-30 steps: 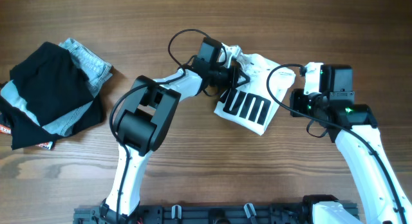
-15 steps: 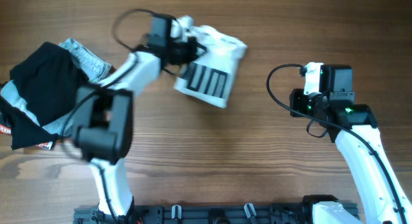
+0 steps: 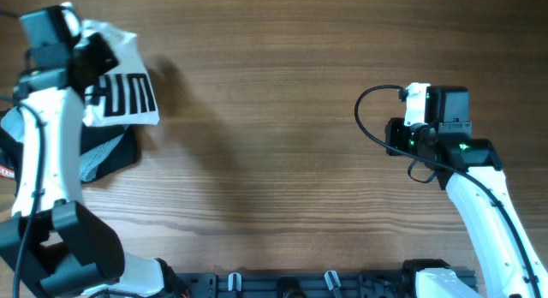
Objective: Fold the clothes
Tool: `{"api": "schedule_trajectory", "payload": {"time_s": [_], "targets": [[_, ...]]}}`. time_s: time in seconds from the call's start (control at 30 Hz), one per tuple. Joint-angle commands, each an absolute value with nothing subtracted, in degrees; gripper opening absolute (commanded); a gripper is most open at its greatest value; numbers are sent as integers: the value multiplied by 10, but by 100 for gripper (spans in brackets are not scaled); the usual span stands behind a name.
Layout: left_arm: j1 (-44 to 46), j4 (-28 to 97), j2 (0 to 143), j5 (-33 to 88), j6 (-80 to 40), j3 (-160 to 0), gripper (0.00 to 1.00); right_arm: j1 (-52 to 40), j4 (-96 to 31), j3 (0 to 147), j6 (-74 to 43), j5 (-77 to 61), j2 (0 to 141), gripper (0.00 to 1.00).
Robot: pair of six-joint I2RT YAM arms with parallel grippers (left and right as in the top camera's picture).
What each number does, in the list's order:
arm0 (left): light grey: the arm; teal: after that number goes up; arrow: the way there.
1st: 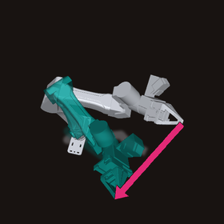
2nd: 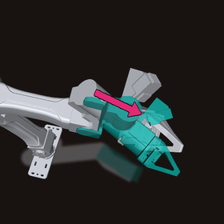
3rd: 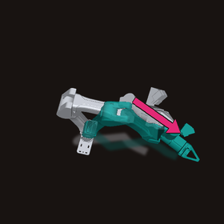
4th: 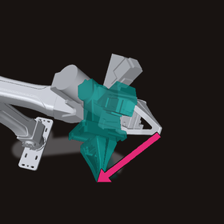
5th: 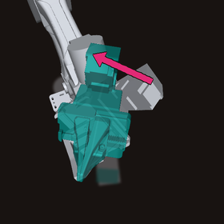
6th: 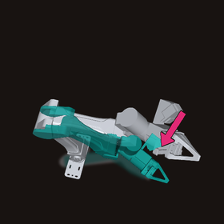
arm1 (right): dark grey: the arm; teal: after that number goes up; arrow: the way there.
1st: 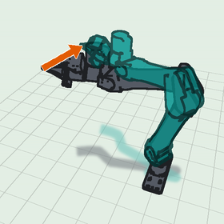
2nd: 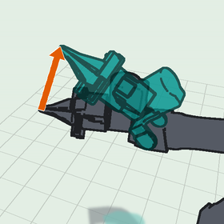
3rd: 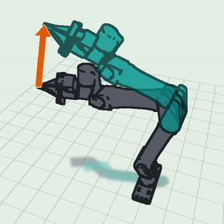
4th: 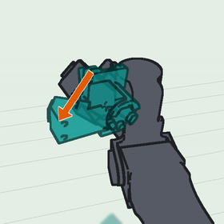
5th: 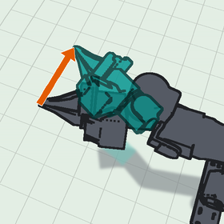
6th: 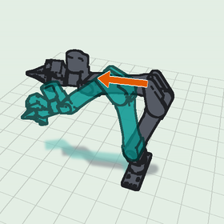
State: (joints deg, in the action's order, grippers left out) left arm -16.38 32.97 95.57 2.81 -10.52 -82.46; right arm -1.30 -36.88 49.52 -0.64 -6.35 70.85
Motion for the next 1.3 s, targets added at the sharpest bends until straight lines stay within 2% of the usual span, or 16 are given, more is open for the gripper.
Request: {"api": "schedule_trajectory", "payload": {"time_s": [0.0,0.2,0.23,0.27,0.3,0.33,0.37,0.5,0.63,0.73,0.77,0.83,0.9,1.03,1.13,1.27], "targets": [[-229,328,941,20,-94,-825,4,-14,-369,498,-14,-57,699,31],[-328,336,948,20,-95,-825,4,-14,-367,498,-14,-57,699,31],[-340,342,950,20,-94,-825,15,-14,-367,498,-14,-57,699,31],[-347,345,952,20,-94,-825,36,-14,-367,498,-14,-57,699,31],[-356,352,953,20,-94,-825,72,-14,-367,498,-14,-57,699,31],[-362,355,953,20,-94,-825,97,-14,-367,498,-14,-57,699,31],[-368,356,953,20,-94,-825,100,-14,-367,498,-14,-57,699,31],[-376,370,953,29,-98,-825,100,-14,-364,498,-14,-57,699,33],[-352,361,953,194,-93,-825,100,-14,-334,498,-15,-77,699,47],[-270,352,953,215,-66,-825,100,-14,-269,498,-15,-162,699,83],[-229,356,955,205,-57,-825,100,-14,-240,498,-15,-166,699,100],[-163,381,961,148,-58,-825,100,-14,-180,498,-15,-159,700,100],[-112,444,965,108,-58,-825,100,-14,-171,509,-15,-119,706,100],[-72,653,964,74,-69,-825,100,-10,-340,585,-15,-70,713,100],[-73,750,959,74,-68,-825,100,-10,-435,603,-33,-75,690,100],[-71,785,886,74,-68,-810,100,-10,-529,603,-64,-90,630,100]]}}
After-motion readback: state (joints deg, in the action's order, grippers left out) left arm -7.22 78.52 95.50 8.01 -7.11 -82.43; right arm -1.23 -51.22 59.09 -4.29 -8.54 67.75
